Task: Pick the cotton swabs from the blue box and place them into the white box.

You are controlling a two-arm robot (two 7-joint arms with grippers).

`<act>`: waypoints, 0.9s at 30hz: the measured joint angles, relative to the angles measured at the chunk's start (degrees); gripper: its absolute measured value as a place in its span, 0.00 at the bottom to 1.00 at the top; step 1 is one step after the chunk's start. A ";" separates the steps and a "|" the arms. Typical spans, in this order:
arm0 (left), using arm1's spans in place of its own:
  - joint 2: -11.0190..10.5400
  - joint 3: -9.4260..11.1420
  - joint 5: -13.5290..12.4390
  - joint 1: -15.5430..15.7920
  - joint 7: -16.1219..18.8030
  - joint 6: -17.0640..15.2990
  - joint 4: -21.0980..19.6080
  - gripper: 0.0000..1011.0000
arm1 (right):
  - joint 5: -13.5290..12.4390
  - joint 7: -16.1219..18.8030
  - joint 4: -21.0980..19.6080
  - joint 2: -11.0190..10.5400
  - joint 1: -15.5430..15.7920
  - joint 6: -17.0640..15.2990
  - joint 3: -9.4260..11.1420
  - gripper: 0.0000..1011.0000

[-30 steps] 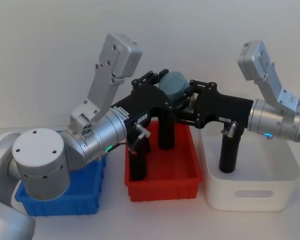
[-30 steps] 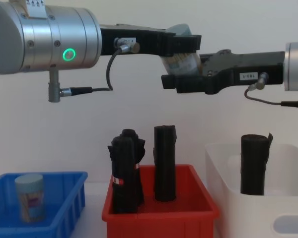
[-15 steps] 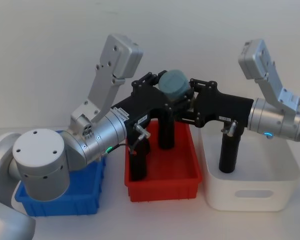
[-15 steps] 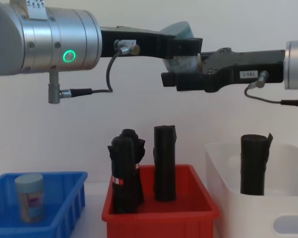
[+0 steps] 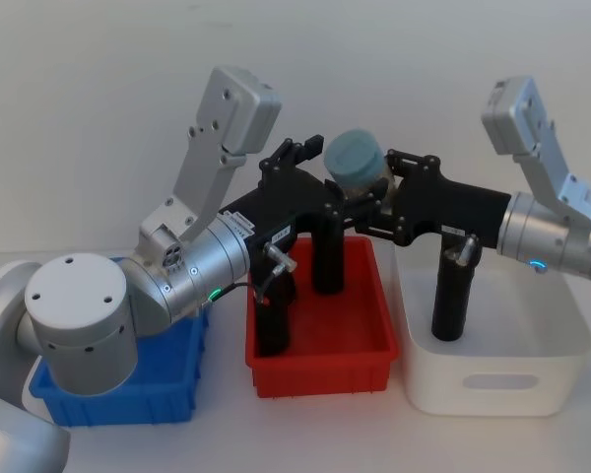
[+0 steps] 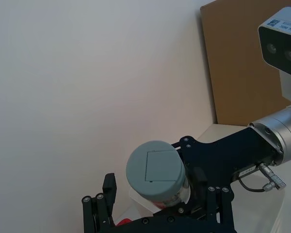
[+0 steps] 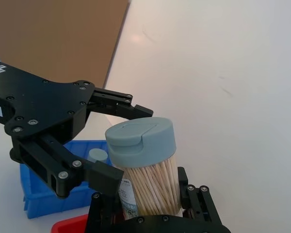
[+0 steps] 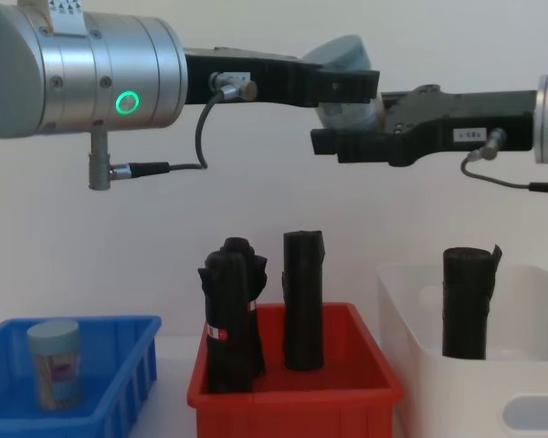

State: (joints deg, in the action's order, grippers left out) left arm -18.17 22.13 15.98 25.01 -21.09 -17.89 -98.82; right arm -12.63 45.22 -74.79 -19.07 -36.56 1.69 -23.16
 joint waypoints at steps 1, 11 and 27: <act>0.00 -0.01 0.00 0.00 0.01 0.01 0.00 0.99 | -0.04 -0.34 -0.21 -0.19 0.20 0.01 0.08 0.64; 0.00 -0.01 0.02 0.01 0.03 0.05 -0.03 0.99 | -1.18 -7.08 -3.21 -2.87 3.56 -0.30 1.25 0.64; 0.00 -0.01 0.05 0.00 0.02 0.08 -0.03 0.99 | -3.70 -19.40 -7.49 -7.10 10.07 -2.01 2.84 0.64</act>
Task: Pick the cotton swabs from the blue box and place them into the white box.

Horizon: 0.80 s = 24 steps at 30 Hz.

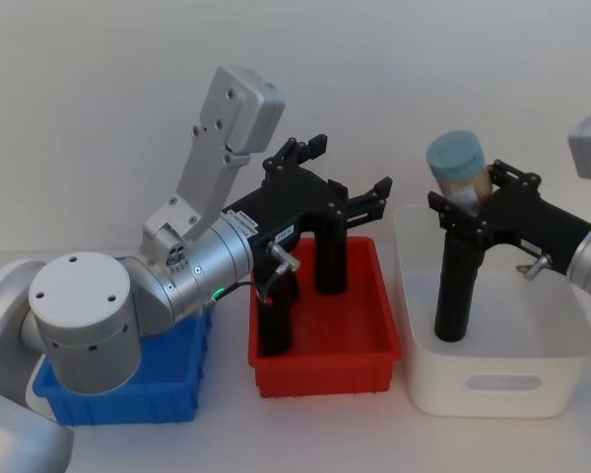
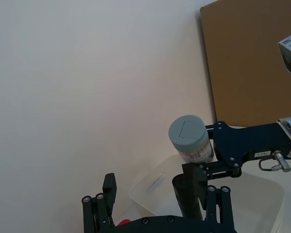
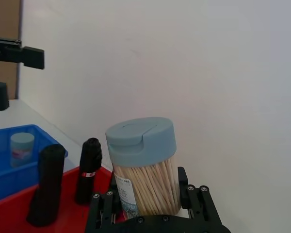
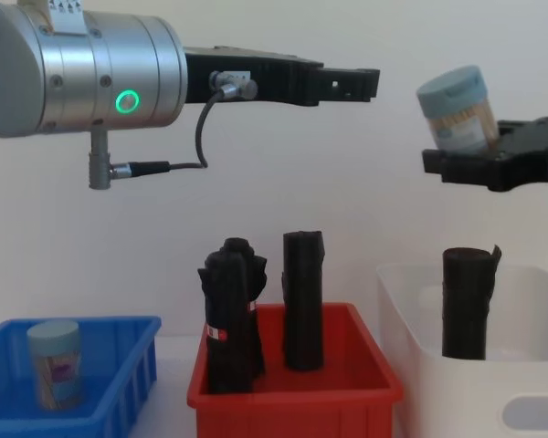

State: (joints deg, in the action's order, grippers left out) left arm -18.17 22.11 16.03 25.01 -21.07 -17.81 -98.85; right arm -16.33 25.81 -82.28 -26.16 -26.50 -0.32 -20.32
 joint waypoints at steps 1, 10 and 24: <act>0.00 0.00 0.00 0.00 0.00 0.00 0.00 0.99 | -0.33 -1.16 -0.20 -0.32 0.59 -0.26 0.12 0.64; 0.00 0.00 0.00 0.00 0.00 0.00 0.00 0.99 | -2.99 -8.10 -0.62 -1.81 3.80 -2.13 0.77 0.64; 0.00 0.00 0.00 0.00 0.00 0.00 0.00 0.99 | -8.08 -17.23 0.92 -3.20 7.88 -4.83 1.76 0.78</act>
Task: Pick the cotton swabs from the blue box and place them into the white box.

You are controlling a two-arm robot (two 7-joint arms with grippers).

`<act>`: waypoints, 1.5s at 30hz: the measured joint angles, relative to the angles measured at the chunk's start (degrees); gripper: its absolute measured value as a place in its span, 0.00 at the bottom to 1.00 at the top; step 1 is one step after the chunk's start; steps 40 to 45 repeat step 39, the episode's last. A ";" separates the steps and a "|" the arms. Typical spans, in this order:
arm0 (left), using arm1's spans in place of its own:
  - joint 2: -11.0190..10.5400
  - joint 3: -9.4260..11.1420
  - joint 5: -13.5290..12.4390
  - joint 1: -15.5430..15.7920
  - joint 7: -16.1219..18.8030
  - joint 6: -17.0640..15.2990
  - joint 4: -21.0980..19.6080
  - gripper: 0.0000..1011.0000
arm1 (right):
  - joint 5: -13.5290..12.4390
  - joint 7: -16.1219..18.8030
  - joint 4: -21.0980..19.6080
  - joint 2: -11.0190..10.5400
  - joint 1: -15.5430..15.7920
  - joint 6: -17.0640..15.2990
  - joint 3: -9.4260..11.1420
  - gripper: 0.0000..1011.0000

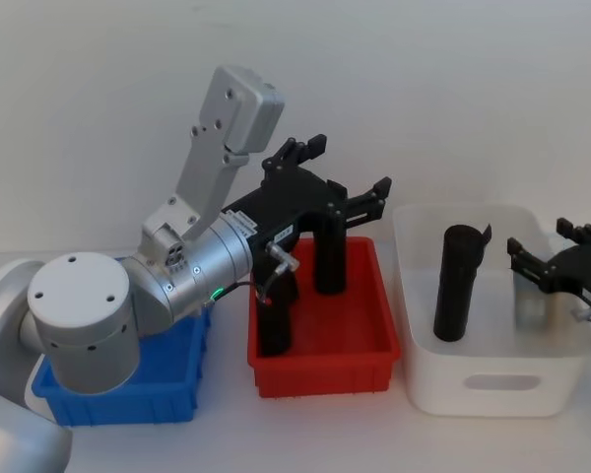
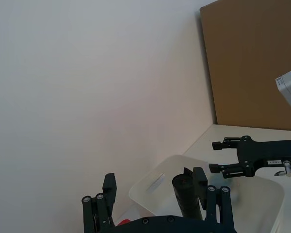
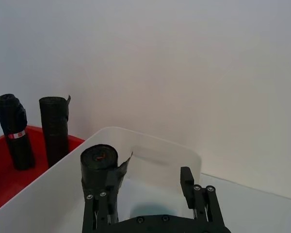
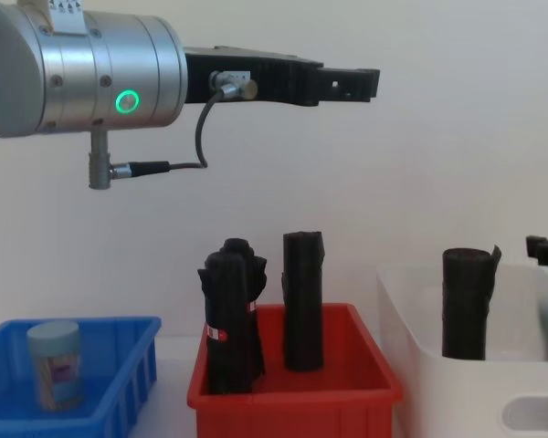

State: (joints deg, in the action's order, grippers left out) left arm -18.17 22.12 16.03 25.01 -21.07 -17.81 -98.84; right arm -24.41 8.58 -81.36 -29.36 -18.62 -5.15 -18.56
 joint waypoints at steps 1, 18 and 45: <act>0.00 0.00 0.00 0.00 0.00 0.00 0.00 0.99 | 0.00 0.00 0.00 0.00 0.00 0.00 0.00 0.78; 0.00 0.00 0.00 0.00 0.00 0.00 0.00 0.99 | -2.23 -3.53 0.89 -0.54 1.62 -0.95 0.44 0.99; 0.00 0.00 0.00 0.00 0.00 0.00 0.00 0.99 | -2.82 -4.45 1.12 -0.68 2.04 -1.20 0.57 0.99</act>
